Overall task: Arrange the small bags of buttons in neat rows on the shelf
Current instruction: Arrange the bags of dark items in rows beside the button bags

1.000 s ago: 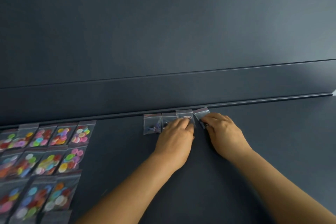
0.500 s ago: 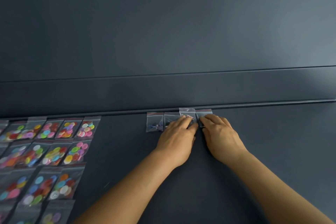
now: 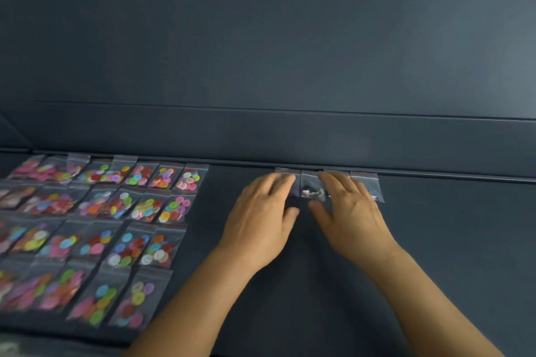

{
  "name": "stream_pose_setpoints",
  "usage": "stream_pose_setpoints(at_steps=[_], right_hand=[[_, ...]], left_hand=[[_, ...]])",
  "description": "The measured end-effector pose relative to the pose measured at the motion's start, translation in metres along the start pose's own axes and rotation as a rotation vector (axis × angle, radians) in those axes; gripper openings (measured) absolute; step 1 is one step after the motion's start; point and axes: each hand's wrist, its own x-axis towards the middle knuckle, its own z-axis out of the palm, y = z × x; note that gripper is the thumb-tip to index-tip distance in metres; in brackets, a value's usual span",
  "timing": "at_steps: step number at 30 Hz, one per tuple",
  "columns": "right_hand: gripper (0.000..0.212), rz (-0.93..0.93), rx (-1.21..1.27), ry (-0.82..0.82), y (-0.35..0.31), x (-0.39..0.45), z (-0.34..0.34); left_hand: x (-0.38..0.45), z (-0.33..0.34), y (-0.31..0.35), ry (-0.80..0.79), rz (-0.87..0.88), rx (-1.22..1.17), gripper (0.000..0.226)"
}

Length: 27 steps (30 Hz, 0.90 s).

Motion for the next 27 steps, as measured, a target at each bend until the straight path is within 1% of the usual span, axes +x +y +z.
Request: stream_pose_setpoints(at_steps=[4,8,13,21,27], right_hand=[[0.056,-0.094,0.045,-0.011,-0.053,-0.014,0.013],[0.056,-0.193,0.051,-0.052,-0.114,-0.031,0.037],[0.055,-0.287,0.056,-0.109,-0.203,-0.054,0.074],[0.057,-0.421,0.080,-0.190,-0.348,-0.084,0.135],[0.055,-0.531,0.084,-0.228,-0.437,-0.088,0.172]], left_hand=[[-0.045,-0.025,-0.033,0.054,-0.131,0.008,0.058],[-0.099,-0.054,-0.075,0.104,-0.224,0.030,0.059],[-0.171,-0.094,-0.137,0.114,-0.334,0.076,0.060],[-0.275,-0.160,-0.237,0.145,-0.437,0.153,0.058],[-0.325,-0.201,-0.306,0.186,-0.524,0.199,0.060]])
